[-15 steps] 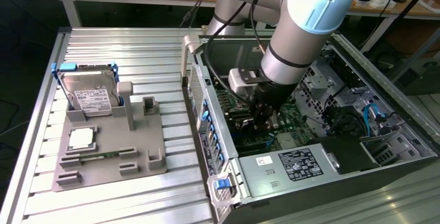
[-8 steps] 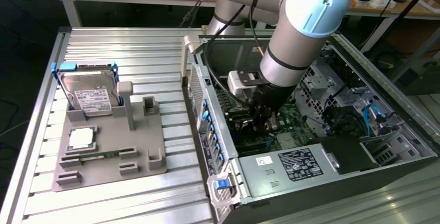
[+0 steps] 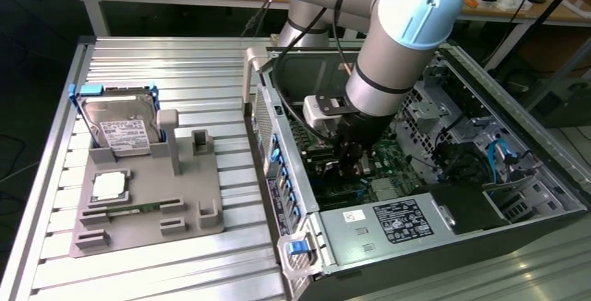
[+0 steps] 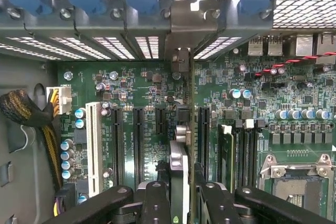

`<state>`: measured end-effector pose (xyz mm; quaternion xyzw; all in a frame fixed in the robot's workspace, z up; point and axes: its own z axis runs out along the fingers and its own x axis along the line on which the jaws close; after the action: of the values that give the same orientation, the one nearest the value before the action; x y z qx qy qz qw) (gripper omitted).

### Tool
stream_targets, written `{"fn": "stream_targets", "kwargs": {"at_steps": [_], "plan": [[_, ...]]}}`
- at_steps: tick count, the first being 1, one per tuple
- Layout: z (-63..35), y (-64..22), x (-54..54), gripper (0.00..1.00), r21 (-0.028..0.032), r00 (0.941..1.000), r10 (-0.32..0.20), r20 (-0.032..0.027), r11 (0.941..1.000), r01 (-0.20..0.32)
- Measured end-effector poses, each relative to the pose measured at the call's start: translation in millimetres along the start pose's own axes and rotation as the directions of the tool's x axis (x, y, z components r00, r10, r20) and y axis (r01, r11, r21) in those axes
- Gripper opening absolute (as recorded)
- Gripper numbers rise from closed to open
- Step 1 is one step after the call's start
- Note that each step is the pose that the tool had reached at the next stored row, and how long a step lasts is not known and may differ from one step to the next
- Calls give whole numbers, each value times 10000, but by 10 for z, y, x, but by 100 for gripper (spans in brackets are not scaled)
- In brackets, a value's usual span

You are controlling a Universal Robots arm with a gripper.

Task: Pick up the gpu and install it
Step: 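Insert the gpu into the slot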

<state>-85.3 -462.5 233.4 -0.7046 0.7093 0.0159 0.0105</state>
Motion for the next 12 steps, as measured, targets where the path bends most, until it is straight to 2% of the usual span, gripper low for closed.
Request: {"fn": "stream_targets", "kwargs": {"at_steps": [8,9,10,11,12], "plan": [[5,7,0,27,1,10000,2,15,10000,-2],[26,10,-6,28,19,10000,12,67,10000,-12],[20,9,-3,28,18,10000,10,42,10000,-10],[-2,6,0,32,-2,10000,0,-1,10000,0],[-4,6,0,32,5,10000,-1,12,10000,1]]}}
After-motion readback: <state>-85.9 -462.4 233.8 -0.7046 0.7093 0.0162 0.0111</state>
